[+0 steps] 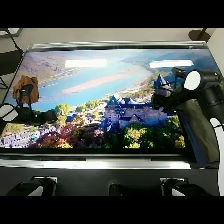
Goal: Fold the shirts.
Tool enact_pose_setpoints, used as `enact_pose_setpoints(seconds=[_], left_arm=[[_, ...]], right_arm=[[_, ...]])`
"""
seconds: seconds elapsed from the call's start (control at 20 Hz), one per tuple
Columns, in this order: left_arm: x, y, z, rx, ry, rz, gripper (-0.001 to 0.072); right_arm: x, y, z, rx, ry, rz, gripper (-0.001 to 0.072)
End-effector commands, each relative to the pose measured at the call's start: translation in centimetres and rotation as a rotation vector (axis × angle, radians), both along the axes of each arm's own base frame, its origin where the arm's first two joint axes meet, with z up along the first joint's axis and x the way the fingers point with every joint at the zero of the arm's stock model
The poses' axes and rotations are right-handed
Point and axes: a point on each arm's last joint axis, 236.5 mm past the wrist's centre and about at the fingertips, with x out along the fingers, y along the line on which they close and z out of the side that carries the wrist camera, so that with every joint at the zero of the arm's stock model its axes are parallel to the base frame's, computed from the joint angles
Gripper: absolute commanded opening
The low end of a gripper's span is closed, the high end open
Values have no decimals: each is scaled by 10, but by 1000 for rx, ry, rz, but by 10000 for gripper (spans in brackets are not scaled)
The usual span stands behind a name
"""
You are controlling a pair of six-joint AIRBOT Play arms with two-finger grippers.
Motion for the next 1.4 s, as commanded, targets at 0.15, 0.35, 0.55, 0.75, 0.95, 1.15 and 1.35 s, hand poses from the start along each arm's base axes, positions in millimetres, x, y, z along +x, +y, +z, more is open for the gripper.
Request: enact_pose_setpoints(seconds=[0.15, 0.35, 0.55, 0.75, 0.95, 1.15, 1.35], left_arm=[[0, 0, 0, 0, 0, 0, 484], [0, 0, 0, 0, 0, 0, 484], [0, 0, 0, 0, 0, 0, 484], [0, 0, 0, 0, 0, 0, 484], [11, -1, 3, -12, -51, 16, 480], [35, -21, 19, -151, -144, 105, 480], [102, -11, 75, -171, -500, 150, 617]], right_arm=[[0, 0, 0, 0, 0, 1, 496], [0, 0, 0, 0, 0, 1, 496], [0, 0, 0, 0, 0, 1, 496], [1, 0, 0, 1, -4, 0, 495], [22, 3, 6, 14, -93, -12, 496], [44, 3, 15, 19, -193, -25, 499], [71, 3, 30, 5, -334, 17, 499]])
